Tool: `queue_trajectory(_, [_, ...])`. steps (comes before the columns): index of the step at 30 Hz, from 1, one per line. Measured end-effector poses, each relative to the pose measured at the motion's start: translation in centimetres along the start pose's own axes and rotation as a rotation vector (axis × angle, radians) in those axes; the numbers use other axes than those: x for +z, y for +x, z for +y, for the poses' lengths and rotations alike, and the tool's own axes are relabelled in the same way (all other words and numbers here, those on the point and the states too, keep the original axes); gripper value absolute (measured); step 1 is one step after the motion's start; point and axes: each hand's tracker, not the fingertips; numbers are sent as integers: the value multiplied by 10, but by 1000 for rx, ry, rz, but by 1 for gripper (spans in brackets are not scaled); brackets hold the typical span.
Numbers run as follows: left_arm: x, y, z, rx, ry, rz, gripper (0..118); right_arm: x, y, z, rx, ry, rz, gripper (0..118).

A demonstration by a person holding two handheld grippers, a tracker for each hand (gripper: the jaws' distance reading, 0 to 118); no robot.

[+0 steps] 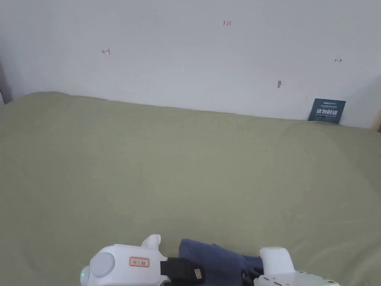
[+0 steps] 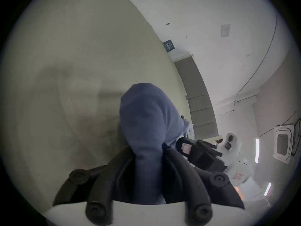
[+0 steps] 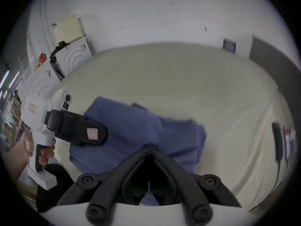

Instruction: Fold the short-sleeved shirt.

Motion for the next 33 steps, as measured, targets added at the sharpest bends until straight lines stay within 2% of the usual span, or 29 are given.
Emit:
queue_trajectory(6, [86,-22,45,-76,44,130,21,7,-80,32,87,274,-122,0])
queue_trajectory(8, [122,-38,60,-104,60,176,21,-3,-113,42,72,325,-132,0])
queue_trajectory(14, [240,-90,105,-106,81,347,21,-36,-218,66,27,481,-102,0])
queue_trajectory(18, [327,-130,135,-96,95,485,21,-49,-278,75,-4,514,0,0])
queue_trajectory(20, [363,-149,147,-84,108,552,21,-53,-298,76,-6,512,6,0])
queue_trajectory(24, [407,-177,149,-60,136,781,21,-65,-315,78,-35,501,23,0])
queue_trajectory(25, [415,-185,146,-55,141,805,24,-70,-318,79,-41,495,19,0])
queue_trajectory(27, [422,-196,135,-34,188,862,77,-78,-324,82,-50,483,3,0])
queue_trajectory(28, [425,-199,129,-8,210,904,96,-81,-327,84,-53,474,-10,0])
queue_trajectory(29, [431,-199,123,18,257,905,97,-83,-328,87,-64,465,-12,0])
queue_trajectory(31, [442,-187,113,22,385,946,87,-82,-331,89,-74,457,-11,0])
queue_trajectory(32, [445,-173,105,-1,453,969,69,-80,-332,90,-74,454,-12,0])
queue_trajectory(33, [446,-160,99,-39,512,991,42,-78,-332,90,-72,454,-9,0])
